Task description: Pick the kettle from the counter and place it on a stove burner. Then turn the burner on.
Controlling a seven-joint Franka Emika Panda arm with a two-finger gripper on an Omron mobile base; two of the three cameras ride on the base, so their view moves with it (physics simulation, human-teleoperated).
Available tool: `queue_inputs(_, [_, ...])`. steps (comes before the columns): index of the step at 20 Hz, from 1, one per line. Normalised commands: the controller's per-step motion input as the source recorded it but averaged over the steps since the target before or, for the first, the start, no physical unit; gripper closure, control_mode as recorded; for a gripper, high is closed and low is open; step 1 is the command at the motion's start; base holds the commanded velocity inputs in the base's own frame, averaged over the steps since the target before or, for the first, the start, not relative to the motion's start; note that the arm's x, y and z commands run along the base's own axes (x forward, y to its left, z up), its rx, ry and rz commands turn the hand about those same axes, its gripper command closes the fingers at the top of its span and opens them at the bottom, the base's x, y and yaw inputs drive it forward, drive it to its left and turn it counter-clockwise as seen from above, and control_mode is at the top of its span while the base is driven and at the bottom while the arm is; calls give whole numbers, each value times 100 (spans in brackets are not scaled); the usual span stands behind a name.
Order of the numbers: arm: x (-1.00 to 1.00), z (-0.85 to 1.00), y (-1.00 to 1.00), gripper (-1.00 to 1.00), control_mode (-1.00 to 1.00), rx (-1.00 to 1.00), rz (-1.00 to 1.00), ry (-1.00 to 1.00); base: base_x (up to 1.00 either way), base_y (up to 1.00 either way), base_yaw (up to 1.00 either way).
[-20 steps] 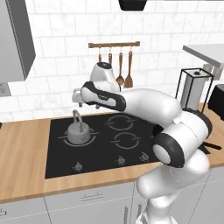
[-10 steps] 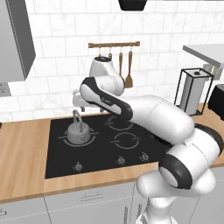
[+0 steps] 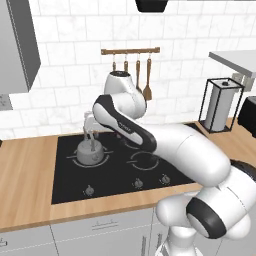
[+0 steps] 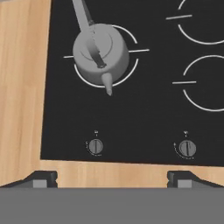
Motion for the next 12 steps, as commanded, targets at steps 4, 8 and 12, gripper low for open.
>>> queue_inputs(4, [-19, -16, 0, -100, -100, 0, 0, 4, 0, 0, 0])
queue_inputs(8, [-8, -15, 0, -100, -100, 0, 0, 3, 0, 0, 0])
queue_inputs(12, [-4, -12, 0, -100, -100, 0, 0, 3, 0, 0, 0])
